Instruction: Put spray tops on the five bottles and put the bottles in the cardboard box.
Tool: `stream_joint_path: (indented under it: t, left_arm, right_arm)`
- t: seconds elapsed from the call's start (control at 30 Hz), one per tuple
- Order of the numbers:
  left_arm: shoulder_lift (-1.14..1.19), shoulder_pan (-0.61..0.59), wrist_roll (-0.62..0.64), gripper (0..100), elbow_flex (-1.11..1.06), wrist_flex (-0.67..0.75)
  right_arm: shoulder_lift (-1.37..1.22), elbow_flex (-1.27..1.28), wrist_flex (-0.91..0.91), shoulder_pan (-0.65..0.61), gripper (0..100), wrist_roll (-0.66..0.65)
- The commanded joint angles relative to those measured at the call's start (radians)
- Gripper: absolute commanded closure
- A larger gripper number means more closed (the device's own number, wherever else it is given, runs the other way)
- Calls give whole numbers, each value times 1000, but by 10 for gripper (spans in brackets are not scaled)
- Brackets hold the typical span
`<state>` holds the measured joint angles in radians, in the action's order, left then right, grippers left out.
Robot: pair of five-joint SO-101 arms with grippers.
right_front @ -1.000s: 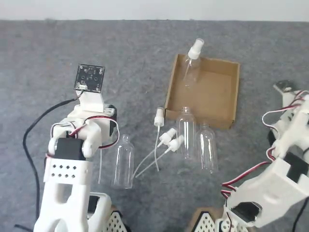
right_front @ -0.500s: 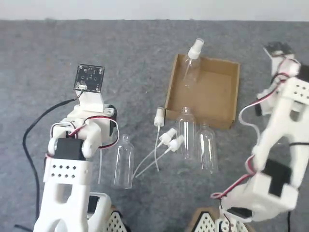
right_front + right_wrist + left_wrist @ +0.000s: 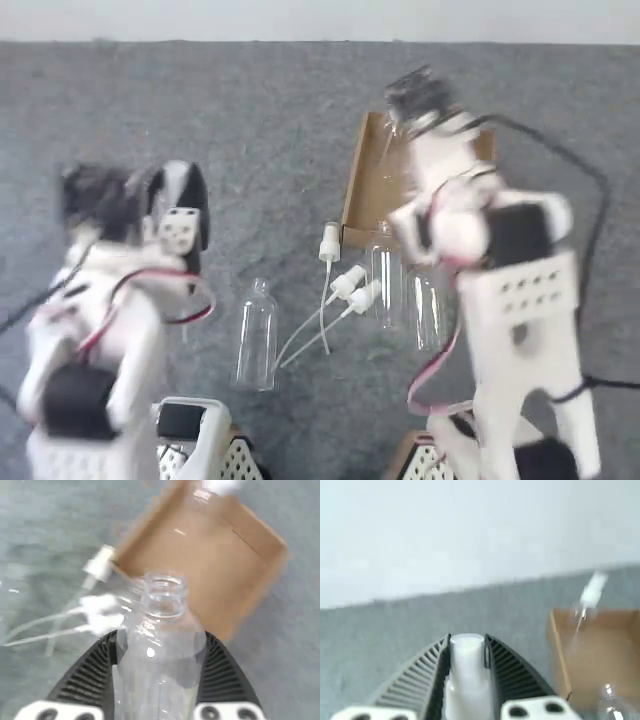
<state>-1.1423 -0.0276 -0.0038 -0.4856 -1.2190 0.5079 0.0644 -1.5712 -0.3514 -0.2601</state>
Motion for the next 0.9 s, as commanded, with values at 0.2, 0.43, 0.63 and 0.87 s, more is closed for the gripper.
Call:
stream_joint_path:
  t: [0.2, 0.43, 0.63, 0.87]
  left_arm:
    - [130, 12, 51, 988, 401, -92]
    - [229, 15, 186, 988, 461, 12]
    - [249, 15, 301, 988, 460, 61]
    - [250, 14, 321, 989, 387, 112]
  right_arm:
    - [285, 557, 595, -364, 950, 167]
    - [354, 764, 828, -512, 950, 187]
    - [367, 793, 839, -565, 950, 54]
    - [415, 977, 1119, -639, 952, 40]
